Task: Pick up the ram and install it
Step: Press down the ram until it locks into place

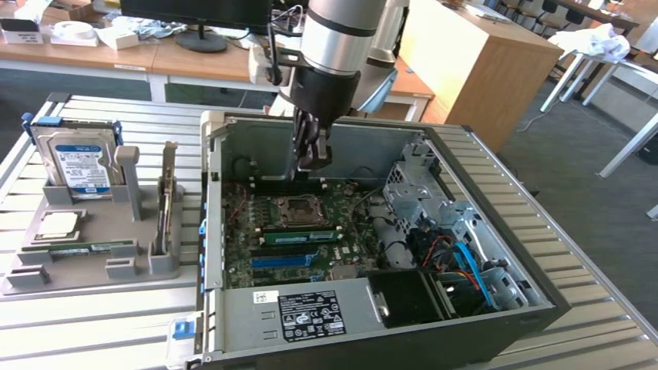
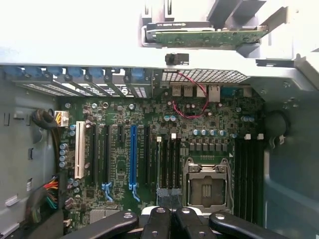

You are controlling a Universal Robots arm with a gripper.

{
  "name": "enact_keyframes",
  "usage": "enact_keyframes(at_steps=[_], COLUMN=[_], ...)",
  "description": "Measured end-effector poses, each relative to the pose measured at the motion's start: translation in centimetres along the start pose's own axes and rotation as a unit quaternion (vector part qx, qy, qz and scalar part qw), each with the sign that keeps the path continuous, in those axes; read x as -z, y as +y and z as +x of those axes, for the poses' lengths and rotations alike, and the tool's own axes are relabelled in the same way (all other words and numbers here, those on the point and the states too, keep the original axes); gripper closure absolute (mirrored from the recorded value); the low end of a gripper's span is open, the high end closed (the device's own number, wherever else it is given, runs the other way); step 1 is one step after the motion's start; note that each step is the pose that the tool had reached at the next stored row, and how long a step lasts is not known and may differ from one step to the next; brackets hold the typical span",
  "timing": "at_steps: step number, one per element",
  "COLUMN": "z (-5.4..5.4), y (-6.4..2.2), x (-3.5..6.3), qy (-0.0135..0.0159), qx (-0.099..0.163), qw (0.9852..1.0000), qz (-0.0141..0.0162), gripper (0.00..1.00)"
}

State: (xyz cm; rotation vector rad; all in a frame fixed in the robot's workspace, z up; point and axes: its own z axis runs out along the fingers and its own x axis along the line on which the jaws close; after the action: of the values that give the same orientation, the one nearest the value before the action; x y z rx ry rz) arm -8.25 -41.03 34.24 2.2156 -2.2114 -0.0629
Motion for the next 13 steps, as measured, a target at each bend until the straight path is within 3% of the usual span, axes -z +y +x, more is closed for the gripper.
enact_keyframes(at_steps=[6, 13], z=[0.0, 0.0], y=[-0.05, -1.0], x=[0.02, 0.04], qy=[0.0001, 0.0], qx=[0.0, 0.0], qw=[1.0, 1.0], qz=[-0.0001, 0.0], gripper=[0.9, 0.9])
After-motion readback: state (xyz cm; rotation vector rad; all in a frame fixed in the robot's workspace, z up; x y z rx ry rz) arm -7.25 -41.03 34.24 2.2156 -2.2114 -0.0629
